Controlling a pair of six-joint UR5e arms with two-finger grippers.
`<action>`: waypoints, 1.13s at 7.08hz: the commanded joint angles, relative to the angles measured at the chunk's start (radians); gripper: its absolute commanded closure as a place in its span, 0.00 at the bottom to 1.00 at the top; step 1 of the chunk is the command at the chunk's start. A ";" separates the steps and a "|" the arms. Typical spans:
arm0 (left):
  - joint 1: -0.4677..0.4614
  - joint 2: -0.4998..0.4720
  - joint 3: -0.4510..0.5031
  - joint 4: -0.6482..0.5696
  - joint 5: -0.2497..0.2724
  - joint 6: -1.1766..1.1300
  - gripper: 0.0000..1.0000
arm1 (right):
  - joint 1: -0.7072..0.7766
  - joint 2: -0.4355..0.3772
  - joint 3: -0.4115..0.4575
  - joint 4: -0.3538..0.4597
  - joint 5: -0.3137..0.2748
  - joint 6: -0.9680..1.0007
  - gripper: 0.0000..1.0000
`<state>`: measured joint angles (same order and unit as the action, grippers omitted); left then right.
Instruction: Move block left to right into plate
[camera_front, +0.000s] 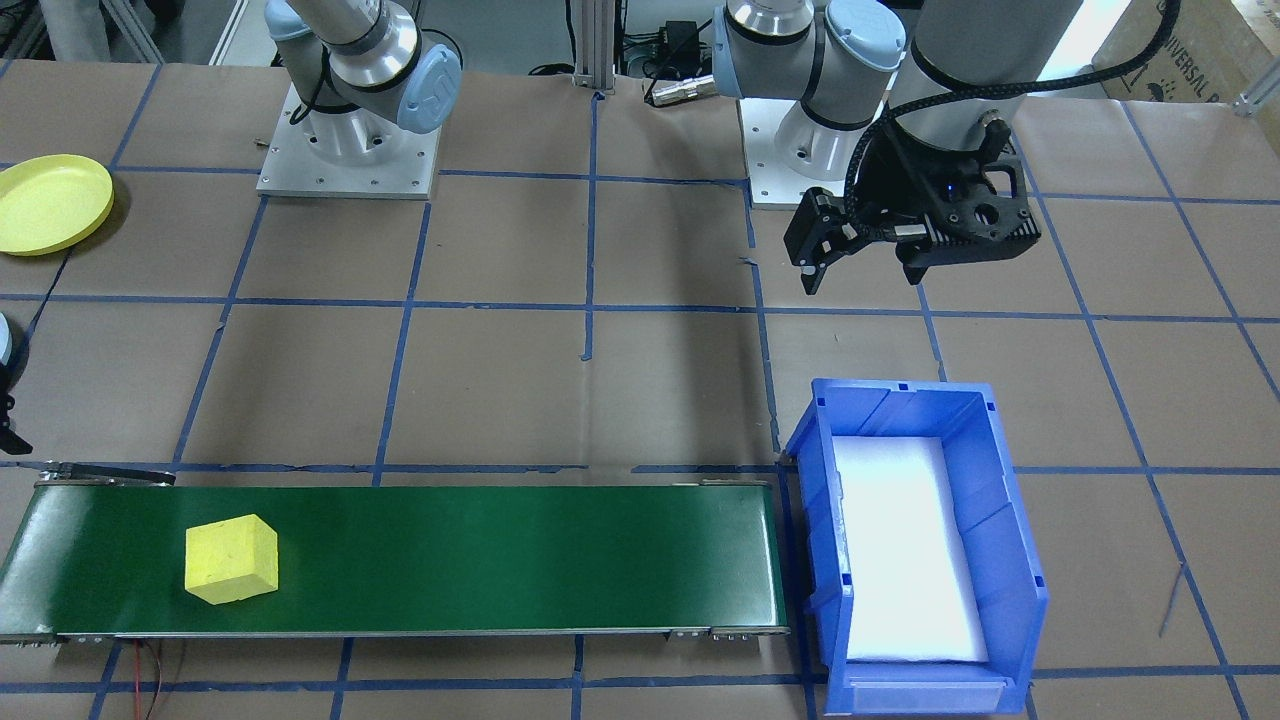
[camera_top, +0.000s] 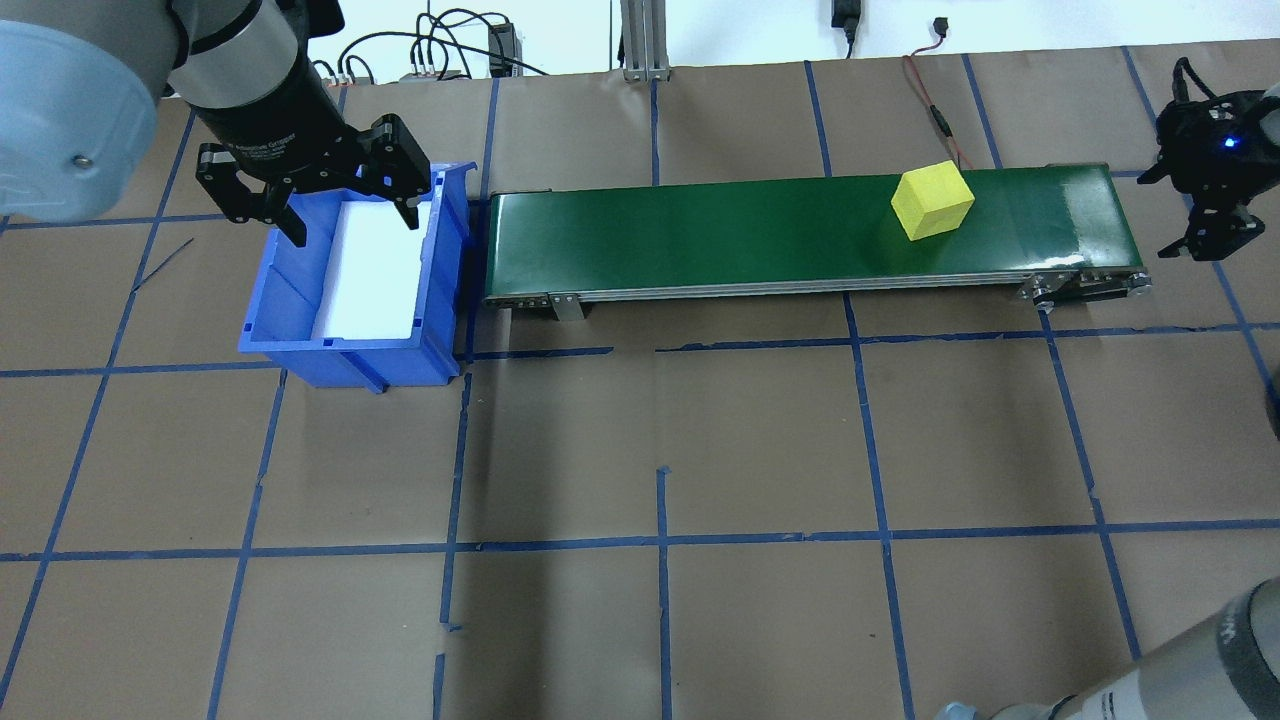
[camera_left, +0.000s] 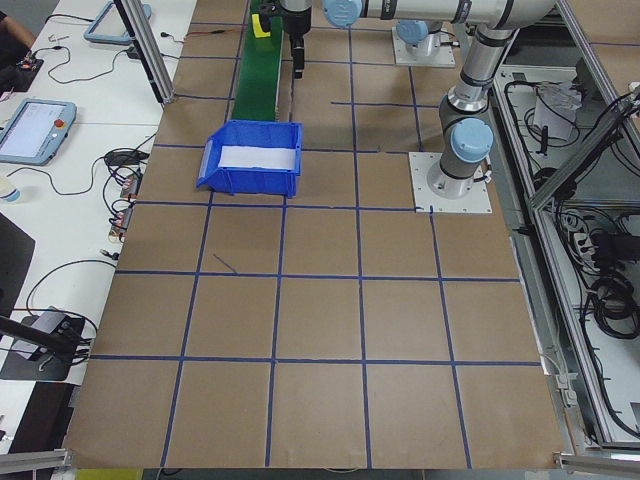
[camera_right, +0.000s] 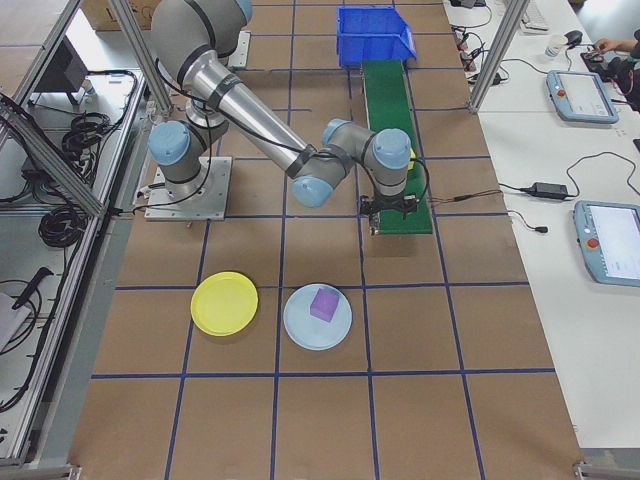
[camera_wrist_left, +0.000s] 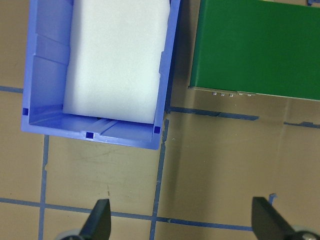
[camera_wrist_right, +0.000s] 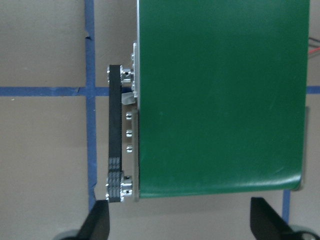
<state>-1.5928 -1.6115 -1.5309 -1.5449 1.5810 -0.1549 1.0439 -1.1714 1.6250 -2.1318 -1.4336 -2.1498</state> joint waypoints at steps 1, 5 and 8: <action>0.001 -0.002 0.000 0.003 0.002 0.000 0.00 | 0.065 0.038 -0.019 -0.057 0.007 -0.048 0.00; 0.002 -0.002 0.002 0.006 -0.003 0.000 0.00 | 0.116 0.059 -0.034 -0.080 0.042 -0.048 0.00; 0.004 -0.002 0.003 0.009 0.001 0.002 0.00 | 0.130 0.068 -0.045 -0.083 0.042 -0.045 0.00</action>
<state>-1.5903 -1.6138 -1.5281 -1.5372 1.5812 -0.1539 1.1694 -1.1083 1.5832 -2.2140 -1.3914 -2.1962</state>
